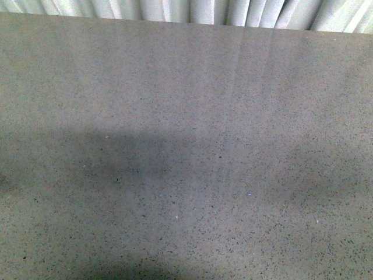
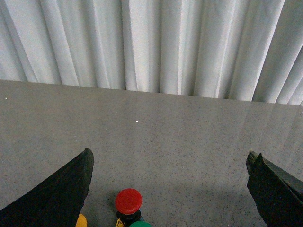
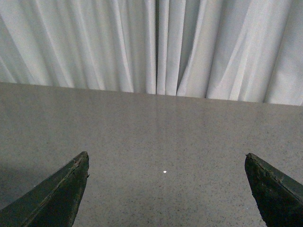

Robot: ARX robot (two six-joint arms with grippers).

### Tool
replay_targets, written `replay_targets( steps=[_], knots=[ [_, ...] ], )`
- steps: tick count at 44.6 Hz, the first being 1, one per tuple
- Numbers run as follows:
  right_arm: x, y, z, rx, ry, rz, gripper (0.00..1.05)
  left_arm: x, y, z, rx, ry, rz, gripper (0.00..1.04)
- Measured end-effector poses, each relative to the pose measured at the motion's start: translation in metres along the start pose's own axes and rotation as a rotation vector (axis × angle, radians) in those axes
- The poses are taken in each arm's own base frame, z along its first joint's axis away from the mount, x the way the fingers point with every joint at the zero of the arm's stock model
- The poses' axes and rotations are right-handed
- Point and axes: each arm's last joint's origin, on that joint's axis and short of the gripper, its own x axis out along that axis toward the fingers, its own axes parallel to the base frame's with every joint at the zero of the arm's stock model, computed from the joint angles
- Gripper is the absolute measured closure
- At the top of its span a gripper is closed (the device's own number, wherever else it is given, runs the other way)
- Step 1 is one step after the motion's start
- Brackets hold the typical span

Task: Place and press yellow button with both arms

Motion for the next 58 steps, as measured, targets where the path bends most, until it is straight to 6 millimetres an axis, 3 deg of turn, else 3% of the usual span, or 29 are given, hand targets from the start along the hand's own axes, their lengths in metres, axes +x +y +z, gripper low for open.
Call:
replay_targets(
  steps=[26, 30, 32, 37, 45, 58],
  knots=[
    [0.000, 0.000, 0.000, 0.000, 0.000, 0.000, 0.09, 0.000, 0.000, 0.000, 0.000, 0.010, -0.010, 0.09],
    [0.000, 0.000, 0.000, 0.000, 0.000, -0.001, 0.09, 0.002, -0.001, 0.003, -0.034, 0.280, -0.126, 0.09],
    [0.000, 0.000, 0.000, 0.000, 0.000, 0.001, 0.09, 0.011, -0.002, 0.009, -0.043, 0.383, -0.150, 0.09],
    [0.000, 0.000, 0.000, 0.000, 0.000, 0.001, 0.09, 0.043, 0.000, 0.021, 0.002, 0.399, -0.164, 0.09],
    [0.000, 0.000, 0.000, 0.000, 0.000, 0.001, 0.09, 0.092, 0.028, 0.010, 0.029, 0.413, -0.046, 0.09],
    [0.000, 0.000, 0.000, 0.000, 0.000, 0.001, 0.09, 0.107, 0.069, -0.024, 0.007, 0.497, 0.093, 0.09]
  ],
)
